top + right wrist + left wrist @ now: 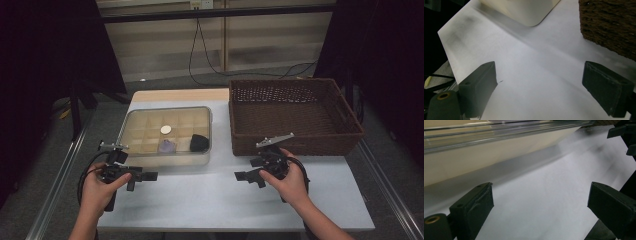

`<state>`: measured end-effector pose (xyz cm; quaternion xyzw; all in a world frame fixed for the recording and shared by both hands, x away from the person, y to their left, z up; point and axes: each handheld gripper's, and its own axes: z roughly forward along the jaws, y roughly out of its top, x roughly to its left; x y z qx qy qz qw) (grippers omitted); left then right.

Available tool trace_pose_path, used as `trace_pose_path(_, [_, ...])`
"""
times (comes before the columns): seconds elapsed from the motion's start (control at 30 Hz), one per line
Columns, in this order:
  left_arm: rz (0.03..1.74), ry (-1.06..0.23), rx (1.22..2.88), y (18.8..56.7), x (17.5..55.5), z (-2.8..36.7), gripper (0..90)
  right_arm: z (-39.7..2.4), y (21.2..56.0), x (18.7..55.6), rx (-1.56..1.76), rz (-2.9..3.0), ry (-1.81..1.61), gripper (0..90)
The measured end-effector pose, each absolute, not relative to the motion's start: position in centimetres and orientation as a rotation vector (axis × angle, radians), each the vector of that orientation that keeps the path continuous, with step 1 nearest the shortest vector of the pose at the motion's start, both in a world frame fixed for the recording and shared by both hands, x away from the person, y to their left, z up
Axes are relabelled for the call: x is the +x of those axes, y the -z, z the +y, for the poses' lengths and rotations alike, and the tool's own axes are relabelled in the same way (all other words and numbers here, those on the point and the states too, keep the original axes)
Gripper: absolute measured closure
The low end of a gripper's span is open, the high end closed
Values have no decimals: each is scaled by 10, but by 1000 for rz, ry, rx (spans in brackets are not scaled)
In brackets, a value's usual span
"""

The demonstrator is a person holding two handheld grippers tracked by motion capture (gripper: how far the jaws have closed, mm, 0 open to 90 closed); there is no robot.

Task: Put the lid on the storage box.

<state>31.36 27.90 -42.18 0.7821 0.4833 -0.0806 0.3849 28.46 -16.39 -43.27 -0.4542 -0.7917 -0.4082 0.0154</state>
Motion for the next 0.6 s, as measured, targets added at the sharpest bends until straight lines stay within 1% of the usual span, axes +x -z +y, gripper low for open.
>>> trace_pose_path(0.4, [1212,239,2007,434,310,272,62,-170,442,282,-1422,-2456,1269,116])
trace_pose_path(0.47, [1209,218,2020,435,309,271,62,-170,443,281,-1427,-2457,1265,116])
trace_pose_path(0.6, [1202,224,2010,438,308,268,60,-171,445,280,-1430,-2466,1256,115])
